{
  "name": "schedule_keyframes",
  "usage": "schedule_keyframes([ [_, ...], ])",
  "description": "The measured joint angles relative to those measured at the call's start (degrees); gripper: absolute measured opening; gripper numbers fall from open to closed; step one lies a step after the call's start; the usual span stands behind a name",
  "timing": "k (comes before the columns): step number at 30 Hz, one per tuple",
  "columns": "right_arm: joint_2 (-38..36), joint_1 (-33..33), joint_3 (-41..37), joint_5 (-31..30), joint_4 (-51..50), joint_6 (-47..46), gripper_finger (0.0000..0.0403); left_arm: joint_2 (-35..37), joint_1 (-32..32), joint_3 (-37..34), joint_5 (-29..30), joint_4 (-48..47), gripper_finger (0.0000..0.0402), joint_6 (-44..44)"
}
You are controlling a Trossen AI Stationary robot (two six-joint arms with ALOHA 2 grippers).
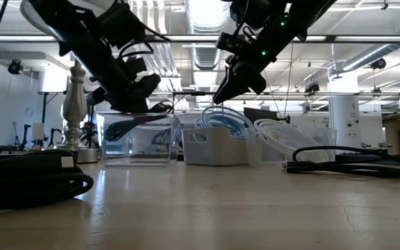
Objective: Sort HDMI cables
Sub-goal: Put the bottom left black HDMI cable into the left transparent bin, then put the bottom black HDMI cable into the left transparent bin
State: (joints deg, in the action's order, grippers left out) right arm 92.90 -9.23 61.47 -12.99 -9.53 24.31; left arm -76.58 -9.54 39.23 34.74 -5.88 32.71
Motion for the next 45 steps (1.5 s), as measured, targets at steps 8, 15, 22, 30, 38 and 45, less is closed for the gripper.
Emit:
schedule_keyframes([
  [8,0.0,0.0,0.0,0.0,0.0,1.4,0.0107,0.0,-1.4,-6.3,-0.1,7.6,0.0085,3.2],
  [15,0.0,0.0,0.0,0.0,0.1,1.8,0.0114,-0.1,-1.5,-10.0,-0.2,14.0,0.0085,1.8],
  [22,0.0,0.0,0.0,0.0,0.1,1.9,0.0107,-0.1,-2.2,-10.4,-0.2,14.4,0.0085,1.1],
  [30,0.0,0.0,0.0,0.1,0.1,1.9,0.0100,-0.1,-3.4,-10.4,-0.2,14.5,0.0126,-1.6],
  [38,0.0,0.0,0.0,0.1,0.0,1.8,0.0104,-0.1,-3.5,-10.4,-0.2,15.3,0.0177,-2.1],
  [45,0.0,0.0,0.0,0.2,-0.2,1.4,0.0094,0.3,-3.4,-9.5,-1.0,17.7,0.0186,-6.4],
])
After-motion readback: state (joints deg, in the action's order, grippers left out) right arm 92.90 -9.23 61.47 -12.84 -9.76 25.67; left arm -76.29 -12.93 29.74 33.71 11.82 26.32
